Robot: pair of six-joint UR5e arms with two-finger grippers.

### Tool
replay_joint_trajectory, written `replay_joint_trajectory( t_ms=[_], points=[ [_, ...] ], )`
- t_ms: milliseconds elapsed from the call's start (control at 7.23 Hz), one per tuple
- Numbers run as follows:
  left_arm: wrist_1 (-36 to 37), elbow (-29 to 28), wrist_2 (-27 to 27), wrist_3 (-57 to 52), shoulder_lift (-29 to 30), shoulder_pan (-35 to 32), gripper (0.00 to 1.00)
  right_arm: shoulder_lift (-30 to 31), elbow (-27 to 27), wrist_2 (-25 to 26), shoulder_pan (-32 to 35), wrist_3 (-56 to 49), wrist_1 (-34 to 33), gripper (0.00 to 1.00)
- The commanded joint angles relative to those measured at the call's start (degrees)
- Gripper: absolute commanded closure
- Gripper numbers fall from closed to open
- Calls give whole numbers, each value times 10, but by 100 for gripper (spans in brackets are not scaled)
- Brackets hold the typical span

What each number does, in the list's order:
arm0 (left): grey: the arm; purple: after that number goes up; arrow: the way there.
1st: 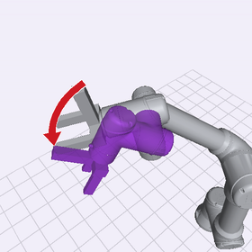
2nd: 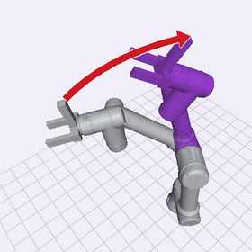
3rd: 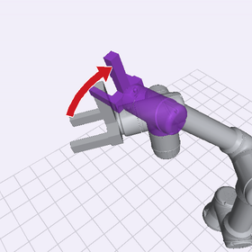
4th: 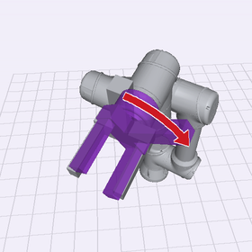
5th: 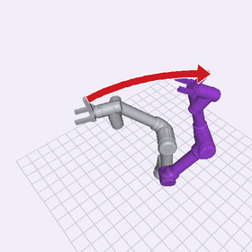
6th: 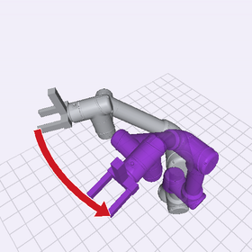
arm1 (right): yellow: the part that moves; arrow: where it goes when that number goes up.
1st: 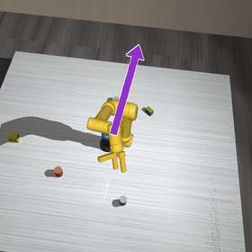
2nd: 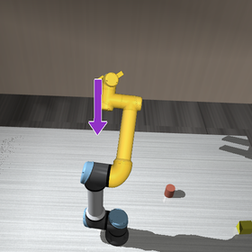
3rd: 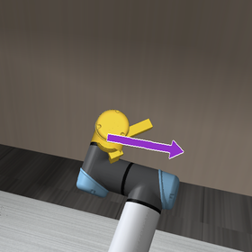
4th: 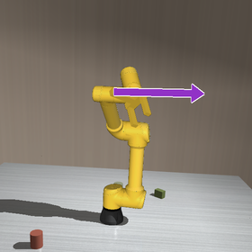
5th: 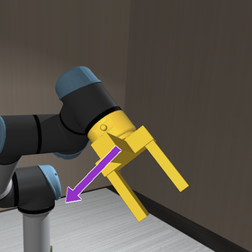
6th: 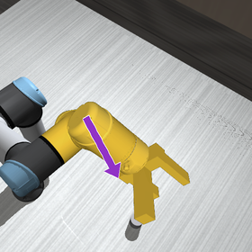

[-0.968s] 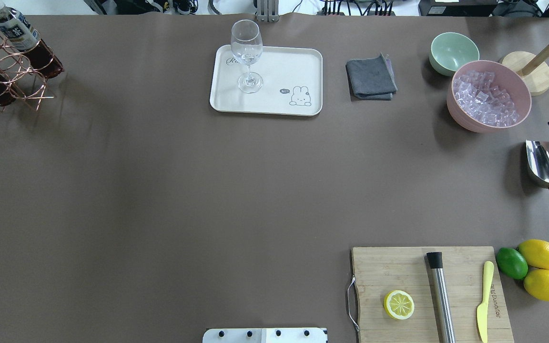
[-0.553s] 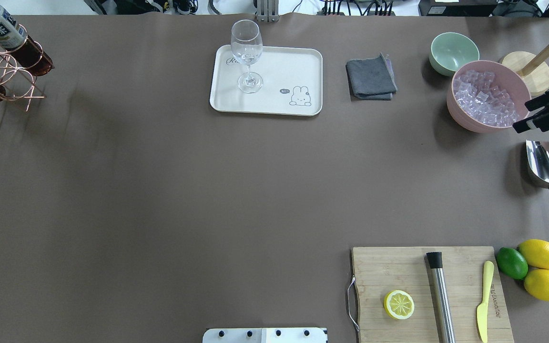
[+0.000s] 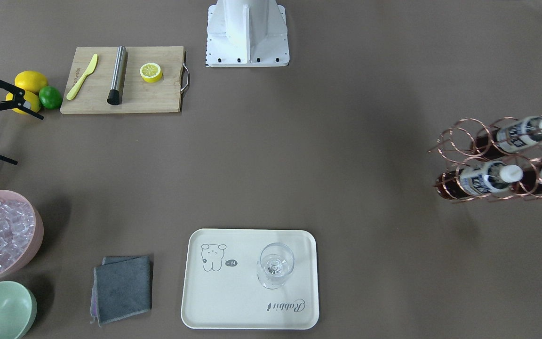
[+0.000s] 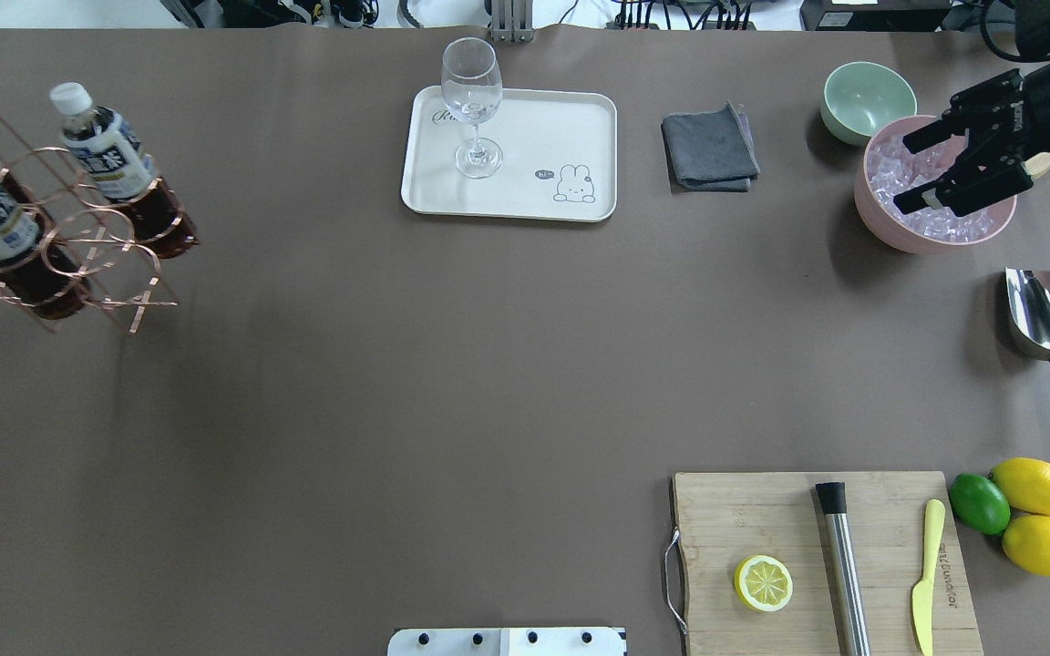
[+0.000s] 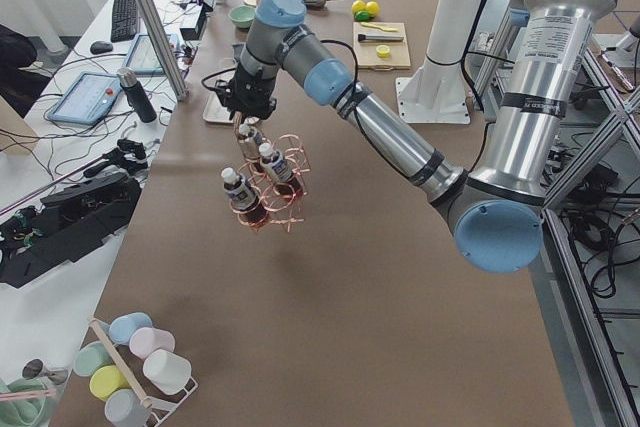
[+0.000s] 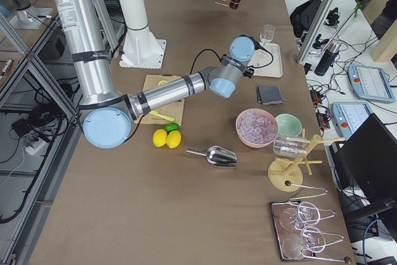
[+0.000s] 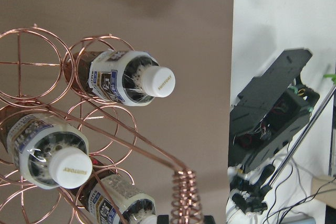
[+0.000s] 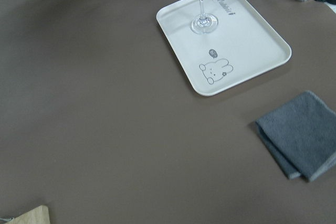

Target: Take tea from basket to plate

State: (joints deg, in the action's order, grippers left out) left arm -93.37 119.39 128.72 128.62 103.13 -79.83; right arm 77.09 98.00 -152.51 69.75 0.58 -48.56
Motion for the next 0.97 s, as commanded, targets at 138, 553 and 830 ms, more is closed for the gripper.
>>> replay_joint_trajectory(
  t_ms=[138,553,830],
  points=[
    [109,66,-64,200,132,220,100,-45,-28,72,-50,41,128,0],
    [232,7,-235,305,331,391,100,-51,-107,132,-77,119,357,0],
    [233,-11,-242,336,357,425,100,-49,-120,209,-136,152,452,0]
  ],
)
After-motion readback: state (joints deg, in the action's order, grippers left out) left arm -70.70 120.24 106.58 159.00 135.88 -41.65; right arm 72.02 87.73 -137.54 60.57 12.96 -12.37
